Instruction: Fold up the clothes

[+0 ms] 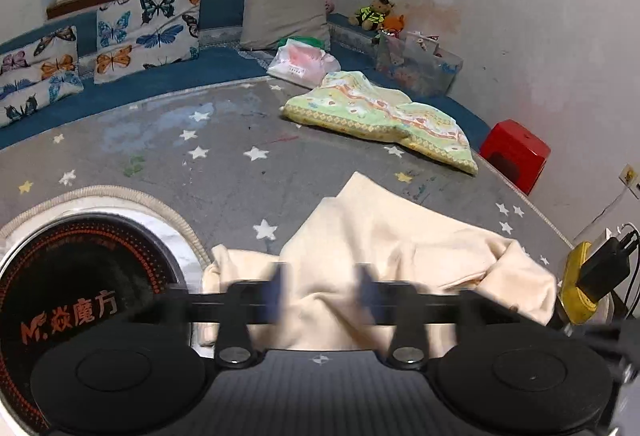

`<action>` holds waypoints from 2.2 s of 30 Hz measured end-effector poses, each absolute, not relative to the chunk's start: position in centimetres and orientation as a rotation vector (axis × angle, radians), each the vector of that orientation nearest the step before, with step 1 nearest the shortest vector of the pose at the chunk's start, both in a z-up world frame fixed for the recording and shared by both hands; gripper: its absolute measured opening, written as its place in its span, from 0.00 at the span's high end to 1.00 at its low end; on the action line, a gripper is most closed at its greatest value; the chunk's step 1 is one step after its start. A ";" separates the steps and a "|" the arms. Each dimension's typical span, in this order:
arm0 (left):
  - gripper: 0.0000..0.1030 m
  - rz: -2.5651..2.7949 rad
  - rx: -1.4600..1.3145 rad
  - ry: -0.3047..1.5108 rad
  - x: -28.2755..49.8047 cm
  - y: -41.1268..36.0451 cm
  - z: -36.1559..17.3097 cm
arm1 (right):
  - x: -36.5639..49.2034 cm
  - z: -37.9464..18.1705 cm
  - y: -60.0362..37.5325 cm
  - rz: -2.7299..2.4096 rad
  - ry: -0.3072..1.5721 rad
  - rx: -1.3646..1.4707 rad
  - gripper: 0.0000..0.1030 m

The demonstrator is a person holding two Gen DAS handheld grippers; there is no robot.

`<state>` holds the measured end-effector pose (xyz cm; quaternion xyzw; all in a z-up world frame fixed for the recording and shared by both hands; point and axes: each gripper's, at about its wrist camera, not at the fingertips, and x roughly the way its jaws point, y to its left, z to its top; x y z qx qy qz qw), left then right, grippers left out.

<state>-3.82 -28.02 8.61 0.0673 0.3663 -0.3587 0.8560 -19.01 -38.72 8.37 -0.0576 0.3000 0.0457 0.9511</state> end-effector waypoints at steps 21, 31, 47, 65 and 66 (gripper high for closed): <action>0.94 -0.659 0.173 0.864 -5.3 -25.6 6.0 | -22.9 5.2 -32.8 0.145 0.597 -0.347 0.89; 0.91 -0.655 0.194 0.830 -7.1 -21.9 5.8 | -25.0 7.9 -37.2 0.047 0.605 -0.073 0.68; 0.79 -0.760 0.486 0.679 -8.9 -29.1 3.6 | -20.8 5.0 -45.8 -0.283 0.680 0.187 0.50; 0.91 -0.536 0.101 0.728 -6.3 -14.5 5.6 | -21.5 4.3 -38.6 -0.042 0.712 0.092 0.89; 0.91 -0.514 0.090 0.732 -6.1 -13.5 5.6 | -20.9 4.3 -38.0 -0.025 0.712 0.084 0.89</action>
